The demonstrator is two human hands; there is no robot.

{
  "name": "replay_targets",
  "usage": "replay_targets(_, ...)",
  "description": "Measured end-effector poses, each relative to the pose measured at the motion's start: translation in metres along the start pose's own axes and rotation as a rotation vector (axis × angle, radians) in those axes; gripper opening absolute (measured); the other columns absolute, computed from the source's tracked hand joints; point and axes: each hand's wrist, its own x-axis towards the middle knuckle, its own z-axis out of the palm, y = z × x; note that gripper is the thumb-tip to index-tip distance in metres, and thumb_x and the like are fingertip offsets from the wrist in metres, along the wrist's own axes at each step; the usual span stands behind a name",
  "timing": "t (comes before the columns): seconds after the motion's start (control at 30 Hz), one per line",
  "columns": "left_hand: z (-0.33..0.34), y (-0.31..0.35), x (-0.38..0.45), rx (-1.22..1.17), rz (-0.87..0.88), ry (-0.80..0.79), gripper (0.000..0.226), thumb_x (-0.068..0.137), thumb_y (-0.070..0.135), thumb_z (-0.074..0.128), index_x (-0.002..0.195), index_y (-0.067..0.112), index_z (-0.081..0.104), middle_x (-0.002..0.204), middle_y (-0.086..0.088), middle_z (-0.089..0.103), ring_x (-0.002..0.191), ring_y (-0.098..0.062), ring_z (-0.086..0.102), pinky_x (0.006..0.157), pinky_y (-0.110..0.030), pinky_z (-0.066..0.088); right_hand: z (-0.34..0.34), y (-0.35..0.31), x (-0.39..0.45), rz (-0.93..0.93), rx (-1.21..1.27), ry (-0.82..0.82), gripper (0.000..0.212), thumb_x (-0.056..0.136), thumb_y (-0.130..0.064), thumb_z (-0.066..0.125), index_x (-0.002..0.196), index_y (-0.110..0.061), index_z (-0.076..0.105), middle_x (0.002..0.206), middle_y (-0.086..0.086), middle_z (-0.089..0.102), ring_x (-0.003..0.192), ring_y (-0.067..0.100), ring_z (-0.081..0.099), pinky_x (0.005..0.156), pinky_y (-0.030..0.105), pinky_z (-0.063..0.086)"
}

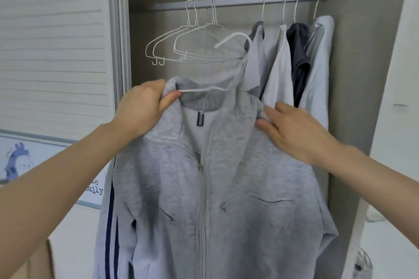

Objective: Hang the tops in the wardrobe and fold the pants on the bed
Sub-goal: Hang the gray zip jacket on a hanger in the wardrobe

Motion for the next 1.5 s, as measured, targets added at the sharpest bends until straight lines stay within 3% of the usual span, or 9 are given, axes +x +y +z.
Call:
replay_targets(0.1, -0.009, -0.027, -0.003, -0.036, -0.213, 0.113, 0.047, 0.101, 0.046, 0.039, 0.095, 0.004, 0.057, 0.090, -0.023, 0.064, 0.083, -0.041, 0.058, 0.070, -0.045, 0.046, -0.012, 0.011, -0.013, 0.183, -0.165, 0.018, 0.047, 0.092, -0.062, 0.017, 0.086, -0.022, 0.040, 0.072, -0.002, 0.046, 0.069, 0.028, 0.052, 0.065, 0.035, 0.033)
replay_targets(0.23, -0.004, -0.022, -0.003, -0.038, -0.174, 0.156, 0.045, 0.101, 0.044, 0.040, 0.086, 0.004, 0.053, 0.079, -0.019, 0.060, 0.072, -0.036, 0.054, 0.064, -0.044, 0.043, -0.023, 0.008, -0.012, 0.369, -0.147, -0.312, 0.082, 0.074, -0.087, -0.001, 0.071, -0.024, 0.051, 0.069, -0.003, 0.055, 0.069, 0.020, 0.055, 0.054, 0.031, 0.034)
replay_targets(0.3, 0.002, -0.013, -0.002, -0.061, -0.156, 0.156, 0.044, 0.101, 0.044, 0.041, 0.082, 0.006, 0.051, 0.073, -0.011, 0.054, 0.066, -0.028, 0.048, 0.060, -0.038, 0.037, -0.029, 0.008, 0.001, 0.376, -0.052, -0.276, 0.091, 0.071, -0.090, -0.003, 0.071, -0.022, 0.057, 0.072, -0.004, 0.059, 0.072, 0.018, 0.055, 0.059, 0.033, 0.038)
replay_targets(0.53, 0.008, 0.018, -0.009, 0.060, 0.002, 0.060, 0.032, 0.098, 0.040, 0.047, 0.078, 0.015, 0.044, 0.069, -0.006, 0.052, 0.063, -0.032, 0.052, 0.059, -0.037, 0.036, 0.004, -0.028, 0.006, 0.305, 0.525, -0.194, 0.047, 0.102, -0.034, 0.034, 0.071, -0.003, 0.049, 0.069, 0.006, 0.054, 0.059, 0.009, 0.046, 0.055, 0.017, 0.034)
replay_targets(0.83, 0.005, 0.022, -0.005, 0.038, 0.045, 0.000, 0.040, 0.098, 0.045, 0.037, 0.091, 0.009, 0.053, 0.078, -0.007, 0.060, 0.076, -0.036, 0.059, 0.066, -0.041, 0.040, -0.002, -0.042, 0.023, 0.266, 0.608, -0.076, 0.046, 0.100, -0.035, 0.041, 0.061, -0.012, 0.039, 0.057, -0.005, 0.043, 0.051, 0.001, 0.040, 0.053, 0.016, 0.031)
replay_targets(1.03, 0.009, -0.015, -0.013, -0.211, -0.164, 0.003, 0.051, 0.089, 0.061, 0.026, 0.078, 0.016, 0.047, 0.066, 0.005, 0.051, 0.063, -0.022, 0.051, 0.063, -0.037, 0.037, -0.020, -0.025, 0.006, 0.538, 1.096, -0.313, 0.059, 0.087, -0.050, 0.049, 0.088, 0.006, 0.067, 0.086, 0.016, 0.070, 0.077, 0.017, 0.064, 0.075, 0.031, 0.052)
replay_targets(1.13, 0.025, -0.018, -0.009, -0.121, -0.301, -0.128, 0.057, 0.083, 0.071, 0.019, 0.077, 0.024, 0.051, 0.070, 0.009, 0.057, 0.071, -0.013, 0.053, 0.079, -0.038, 0.033, -0.027, -0.039, 0.010, 0.735, 1.351, -0.193, 0.047, 0.079, -0.048, 0.062, 0.077, -0.002, 0.072, 0.078, 0.015, 0.070, 0.068, 0.020, 0.067, 0.061, 0.024, 0.054)
replay_targets(1.27, 0.042, -0.018, 0.015, -0.359, -0.501, -0.304, 0.059, 0.094, 0.061, 0.033, 0.125, 0.018, 0.060, 0.127, -0.005, 0.063, 0.119, -0.026, 0.055, 0.107, -0.044, 0.035, -0.048, -0.046, 0.052, 0.987, 1.494, -0.056, 0.034, 0.087, -0.037, 0.066, 0.095, -0.005, 0.073, 0.091, 0.012, 0.073, 0.078, 0.024, 0.070, 0.073, 0.031, 0.058)
replay_targets(1.5, 0.020, 0.037, 0.016, -0.907, -0.422, -0.254, 0.037, 0.101, 0.044, 0.040, 0.136, 0.036, 0.050, 0.135, 0.018, 0.053, 0.122, 0.005, 0.043, 0.096, -0.004, 0.028, -0.067, -0.071, 0.148, 0.994, 1.609, 0.104, 0.043, 0.097, -0.014, 0.054, 0.139, -0.008, 0.045, 0.089, 0.013, 0.066, 0.068, 0.021, 0.064, 0.045, 0.023, 0.052)
